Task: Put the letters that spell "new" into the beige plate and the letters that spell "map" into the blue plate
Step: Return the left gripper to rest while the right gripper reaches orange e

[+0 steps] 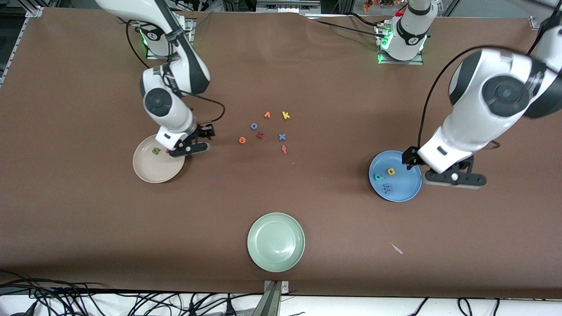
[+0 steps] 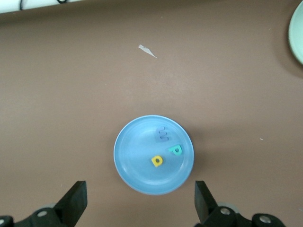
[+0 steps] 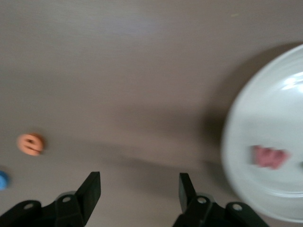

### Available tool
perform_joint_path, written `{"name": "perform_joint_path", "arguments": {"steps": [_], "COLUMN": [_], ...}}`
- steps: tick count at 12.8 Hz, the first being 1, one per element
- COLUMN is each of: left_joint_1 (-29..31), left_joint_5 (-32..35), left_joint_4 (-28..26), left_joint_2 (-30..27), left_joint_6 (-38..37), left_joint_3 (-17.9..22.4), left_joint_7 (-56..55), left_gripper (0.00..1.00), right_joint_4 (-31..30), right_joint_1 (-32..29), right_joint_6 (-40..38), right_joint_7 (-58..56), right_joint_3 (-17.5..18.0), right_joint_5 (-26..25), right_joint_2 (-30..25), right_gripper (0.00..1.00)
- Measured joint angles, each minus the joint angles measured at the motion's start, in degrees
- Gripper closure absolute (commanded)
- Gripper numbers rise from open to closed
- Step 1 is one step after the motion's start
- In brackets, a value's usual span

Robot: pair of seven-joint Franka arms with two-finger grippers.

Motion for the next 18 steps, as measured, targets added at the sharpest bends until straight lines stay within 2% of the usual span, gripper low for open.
{"name": "perform_joint_path", "arguments": {"steps": [3,6,8,12,16,18], "left_joint_1": [-1.7,-5.1,-7.2,-7.7,-7.6,-7.5], "left_joint_5": [-5.4,-9.2,-9.7,-12.3,-12.3,-12.3], "left_joint_4": [1.2,1.0,-1.9,-12.2,-13.8,-13.7], "left_joint_2": [-4.7,-6.6,-9.2,-18.0,-18.7,-18.7], "left_joint_6": [-4.9,-5.5,-3.4,-3.5,-6.9,-7.1], "left_joint_3": [4.1,11.4,15.1,16.0,16.4,16.4], "left_joint_7": [1.4,6.7,7.5,7.5,7.5,7.5], "left_gripper": [0.00,0.00,0.00,0.00,0.00,0.00], "right_joint_4": [-0.3,-0.5,-0.5,-0.4,0.9,1.1], "right_joint_1": [1.2,4.9,6.8,6.9,6.8,6.8], "right_joint_6": [5.8,11.6,13.9,14.3,14.5,14.5], "right_joint_7": [11.1,18.4,21.2,21.6,21.6,21.5], "right_joint_3": [4.9,5.3,5.3,5.0,4.8,4.8], "right_joint_5": [0.0,0.0,0.0,0.0,0.0,-0.1], "right_joint_2": [2.6,6.2,7.9,8.4,8.4,8.5], "right_gripper": [0.25,0.25,0.25,0.27,0.27,0.33]}}
